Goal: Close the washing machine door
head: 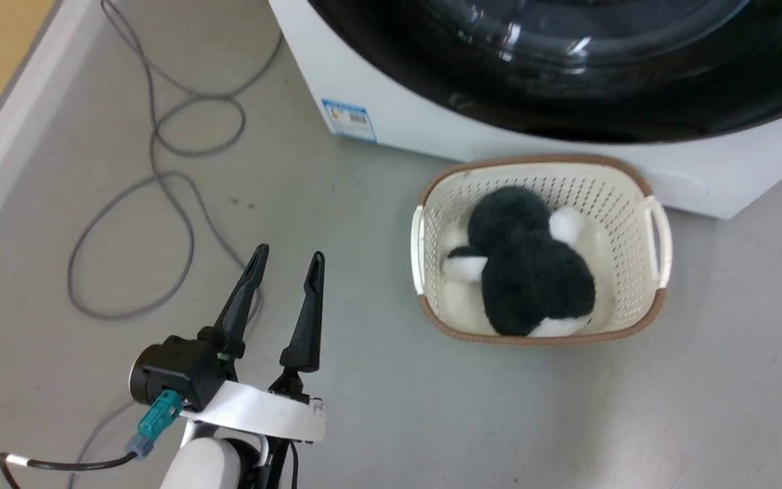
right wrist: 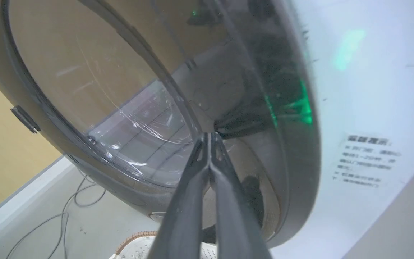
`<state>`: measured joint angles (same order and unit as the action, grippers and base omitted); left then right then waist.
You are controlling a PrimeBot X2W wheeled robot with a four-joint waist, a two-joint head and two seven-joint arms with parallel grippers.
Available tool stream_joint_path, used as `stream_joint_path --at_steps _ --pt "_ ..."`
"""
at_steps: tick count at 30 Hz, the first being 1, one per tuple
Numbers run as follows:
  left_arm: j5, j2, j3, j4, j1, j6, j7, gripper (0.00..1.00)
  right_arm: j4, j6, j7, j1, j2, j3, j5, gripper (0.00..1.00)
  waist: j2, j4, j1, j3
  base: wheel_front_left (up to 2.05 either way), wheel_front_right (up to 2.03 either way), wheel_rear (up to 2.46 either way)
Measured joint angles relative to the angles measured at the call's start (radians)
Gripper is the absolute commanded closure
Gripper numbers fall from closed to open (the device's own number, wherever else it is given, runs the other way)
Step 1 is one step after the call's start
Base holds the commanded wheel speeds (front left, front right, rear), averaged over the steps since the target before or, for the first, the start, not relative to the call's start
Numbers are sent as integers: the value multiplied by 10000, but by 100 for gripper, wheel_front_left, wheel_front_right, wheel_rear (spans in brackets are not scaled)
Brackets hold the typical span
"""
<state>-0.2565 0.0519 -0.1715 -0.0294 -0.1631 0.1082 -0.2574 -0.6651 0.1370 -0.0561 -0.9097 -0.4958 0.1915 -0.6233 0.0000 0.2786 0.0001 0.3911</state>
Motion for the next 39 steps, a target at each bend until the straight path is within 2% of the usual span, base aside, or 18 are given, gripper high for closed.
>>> stream_joint_path --at_steps 8,13,16,19,26,35,36,37,38,39 --pt "38 -10 290 -127 434 -38 0 0 403 -56 -798 1609 303 234 -445 100 0 -384 -1 -1052 0 0 0" --pt "186 -15 569 -280 759 -178 0 0 1383 -56 -1308 3247 395 608 -196 100 0 -778 -1 -1795 0 0 0" --pt "433 -15 767 -295 948 -274 0 0 2142 -58 -1542 4151 700 460 -81 100 0 -1099 -1 -2153 0 0 0" --pt "652 -17 826 -395 1140 -270 0 0 2905 -56 -1674 5122 938 274 514 100 -1 -1381 -1 -2516 0 0 0" --pt "913 -15 915 -487 1502 -261 0 0 4441 -56 -1645 7240 1902 -564 1743 100 0 -1932 -2 -3213 0 0 0" --pt "1170 -13 1035 -685 1906 -259 0 0 5831 -56 -1440 9292 3532 -1975 3129 100 0 -2275 -2 -3774 0 0 0" --pt "1233 -8 1035 -713 1945 -261 0 0 5908 -56 -1379 9450 3662 -2044 3329 96 0 -2293 -2 -3808 0 0 0" --pt "1317 19 1035 -744 1994 -263 0 0 5998 -56 -1381 9602 3766 -2123 3574 14 0 -2307 -2 -3844 0 0 0" --pt "1425 63 1011 -798 2051 -263 0 0 6075 -56 -1342 9728 3854 -2209 3802 0 0 -2315 -2 -3880 0 0 0" --pt "1475 84 1001 -846 2104 -263 0 0 6153 -56 -1342 9847 3933 -2280 3975 0 0 -2318 -2 -3915 0 0 0"
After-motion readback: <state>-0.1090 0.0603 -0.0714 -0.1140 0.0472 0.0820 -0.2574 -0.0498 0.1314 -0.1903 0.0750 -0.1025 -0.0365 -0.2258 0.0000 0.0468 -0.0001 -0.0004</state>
